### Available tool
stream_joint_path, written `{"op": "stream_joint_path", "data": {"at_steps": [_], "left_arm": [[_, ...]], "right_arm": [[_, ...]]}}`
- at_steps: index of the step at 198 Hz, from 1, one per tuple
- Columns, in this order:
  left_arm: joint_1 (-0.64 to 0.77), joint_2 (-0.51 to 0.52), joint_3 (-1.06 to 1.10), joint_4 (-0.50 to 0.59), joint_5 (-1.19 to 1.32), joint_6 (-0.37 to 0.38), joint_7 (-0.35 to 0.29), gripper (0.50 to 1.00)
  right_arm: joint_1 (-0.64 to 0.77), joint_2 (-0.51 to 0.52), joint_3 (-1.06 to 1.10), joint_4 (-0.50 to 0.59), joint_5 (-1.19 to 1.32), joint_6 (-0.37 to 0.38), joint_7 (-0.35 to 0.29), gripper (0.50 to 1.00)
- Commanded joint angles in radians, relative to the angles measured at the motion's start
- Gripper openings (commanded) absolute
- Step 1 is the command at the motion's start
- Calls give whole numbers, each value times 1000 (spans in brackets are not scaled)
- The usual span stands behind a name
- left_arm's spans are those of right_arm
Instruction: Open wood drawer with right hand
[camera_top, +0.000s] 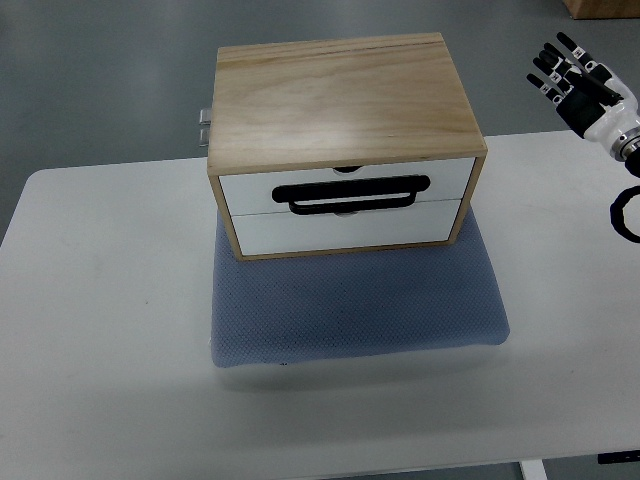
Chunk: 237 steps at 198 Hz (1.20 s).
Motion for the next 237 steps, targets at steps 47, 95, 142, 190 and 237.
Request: {"op": "stream_joint_path", "data": {"at_steps": [47, 95, 142, 190, 237], "left_arm": [[0, 0, 0, 0, 0, 0, 0, 1000], [0, 0, 0, 0, 0, 0, 0, 1000], [0, 0, 0, 0, 0, 0, 0, 1000], [0, 0, 0, 0, 0, 0, 0, 1000], [0, 0, 0, 0, 0, 0, 0, 1000]], "right_arm": [[56, -86, -18, 112, -7, -14, 1, 944], [116, -155, -41, 205, -10, 0, -6, 944], [251, -263, -222, 339, -20, 32, -8, 946], [406, -310, -331, 443, -205, 134, -12, 944], [539, -366, -389, 604, -432, 134, -14, 944]]}}
